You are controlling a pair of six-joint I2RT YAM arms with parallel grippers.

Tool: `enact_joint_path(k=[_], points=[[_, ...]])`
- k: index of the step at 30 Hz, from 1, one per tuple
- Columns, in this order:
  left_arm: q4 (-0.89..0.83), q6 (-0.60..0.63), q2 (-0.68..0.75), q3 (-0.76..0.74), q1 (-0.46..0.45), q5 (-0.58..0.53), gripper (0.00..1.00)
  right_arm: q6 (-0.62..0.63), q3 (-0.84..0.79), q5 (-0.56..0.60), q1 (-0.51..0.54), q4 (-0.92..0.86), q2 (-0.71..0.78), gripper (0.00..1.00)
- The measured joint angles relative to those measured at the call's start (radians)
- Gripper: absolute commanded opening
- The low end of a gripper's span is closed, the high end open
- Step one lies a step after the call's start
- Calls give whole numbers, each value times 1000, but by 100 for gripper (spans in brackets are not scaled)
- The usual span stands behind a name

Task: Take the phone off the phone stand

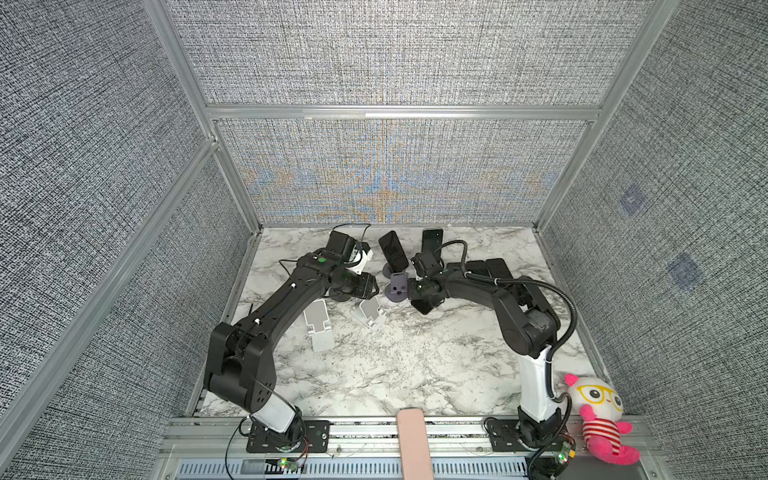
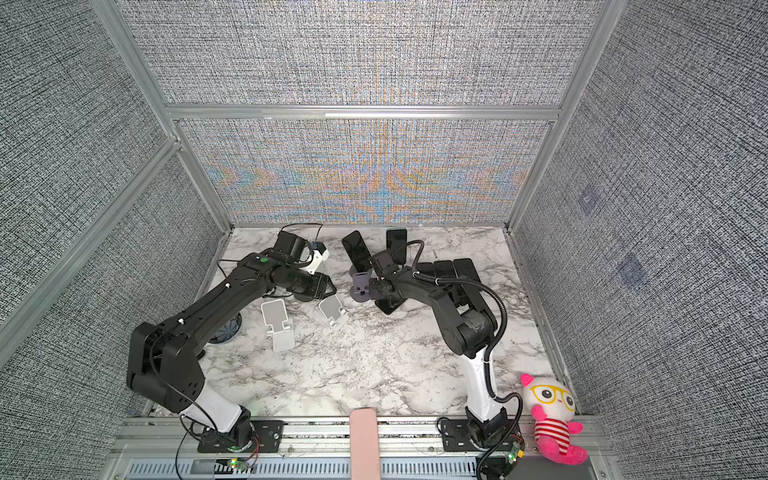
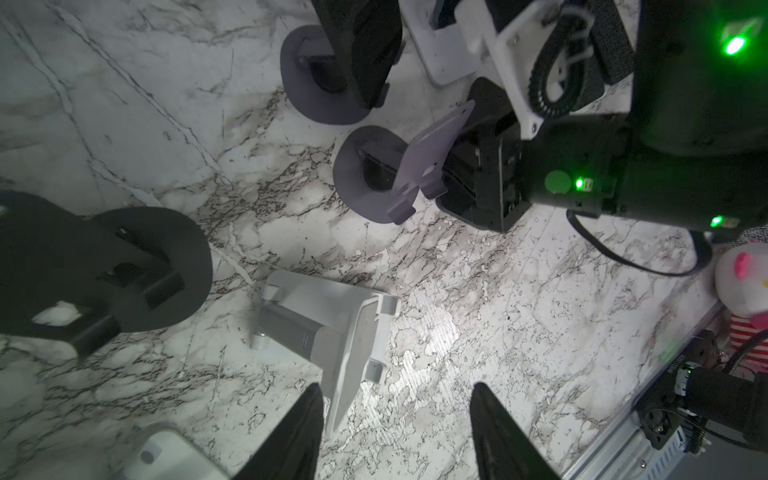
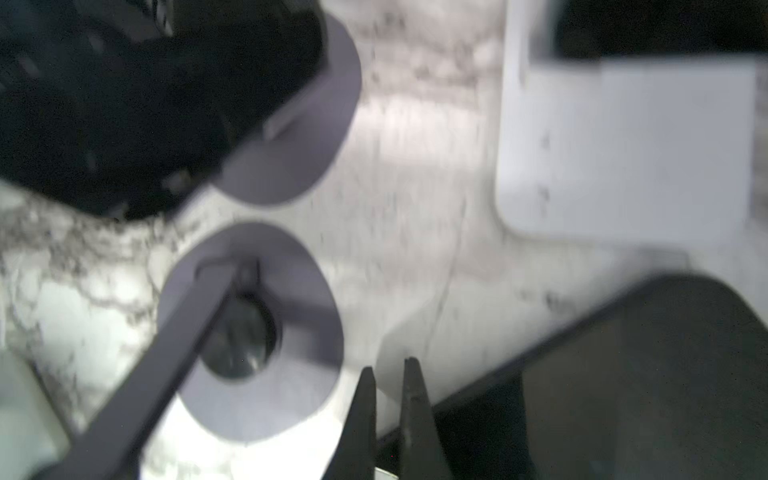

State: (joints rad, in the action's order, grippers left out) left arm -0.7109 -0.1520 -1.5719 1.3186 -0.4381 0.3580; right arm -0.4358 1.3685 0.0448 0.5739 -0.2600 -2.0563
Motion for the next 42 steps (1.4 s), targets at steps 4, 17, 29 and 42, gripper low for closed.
enact_joint_path(k=[4,17,29,42], points=[[-1,-6,27,2,0,-1,58,-16,-137,2,14,0,97,6],[-1,-4,35,12,0,-6,58,102,-151,29,-6,-365,324,80],[-6,20,86,-8,0,-10,57,447,22,-16,-154,-541,122,93],[-1,20,74,-2,0,-10,56,418,-6,-24,-142,-454,72,80]])
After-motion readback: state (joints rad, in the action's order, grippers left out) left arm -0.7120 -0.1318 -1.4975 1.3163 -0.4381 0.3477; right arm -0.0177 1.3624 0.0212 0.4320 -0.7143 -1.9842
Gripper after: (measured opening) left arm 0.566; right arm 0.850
